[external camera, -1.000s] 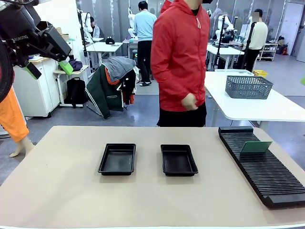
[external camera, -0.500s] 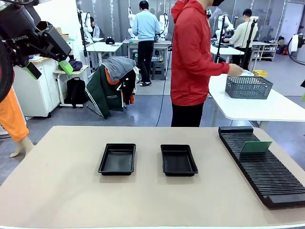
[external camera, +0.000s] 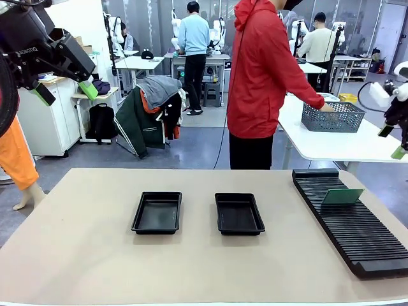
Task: Inspect and transfer BCBs to ESD trays.
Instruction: Pick up the Blank PCB from the PCB Rack and place it in the left ESD tray.
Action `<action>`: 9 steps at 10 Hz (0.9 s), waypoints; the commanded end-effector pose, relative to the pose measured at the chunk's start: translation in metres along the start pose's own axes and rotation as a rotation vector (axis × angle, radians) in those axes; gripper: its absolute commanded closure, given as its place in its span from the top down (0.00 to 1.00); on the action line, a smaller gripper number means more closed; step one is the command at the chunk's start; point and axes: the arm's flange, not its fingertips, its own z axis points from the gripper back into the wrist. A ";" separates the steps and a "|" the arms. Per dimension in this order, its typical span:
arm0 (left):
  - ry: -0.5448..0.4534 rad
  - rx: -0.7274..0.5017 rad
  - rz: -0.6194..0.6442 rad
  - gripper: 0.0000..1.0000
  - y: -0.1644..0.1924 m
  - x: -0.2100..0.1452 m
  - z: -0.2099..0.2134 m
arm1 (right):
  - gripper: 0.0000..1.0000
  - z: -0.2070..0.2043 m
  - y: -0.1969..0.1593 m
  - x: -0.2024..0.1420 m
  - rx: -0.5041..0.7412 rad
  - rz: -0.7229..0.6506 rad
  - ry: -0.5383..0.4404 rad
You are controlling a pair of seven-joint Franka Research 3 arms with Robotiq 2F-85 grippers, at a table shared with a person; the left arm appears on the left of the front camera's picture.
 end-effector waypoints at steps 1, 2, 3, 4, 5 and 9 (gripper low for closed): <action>0.002 0.006 0.002 1.00 0.000 0.000 0.000 | 1.00 -0.022 -0.011 -0.005 -0.005 0.097 -0.029; 0.002 0.006 0.002 1.00 0.000 0.000 0.000 | 1.00 -0.036 -0.015 -0.007 0.003 0.120 -0.045; 0.002 0.006 0.002 1.00 0.000 0.000 0.000 | 1.00 -0.050 -0.019 -0.007 0.005 0.145 -0.042; 0.002 0.006 0.002 1.00 0.000 0.000 0.000 | 1.00 -0.066 -0.023 -0.004 0.006 0.159 -0.045; 0.002 0.006 0.002 1.00 0.000 0.000 0.000 | 1.00 -0.080 -0.028 -0.002 0.021 0.161 -0.041; 0.002 0.006 0.002 1.00 0.000 0.000 0.000 | 1.00 -0.135 -0.045 -0.001 0.050 0.185 -0.057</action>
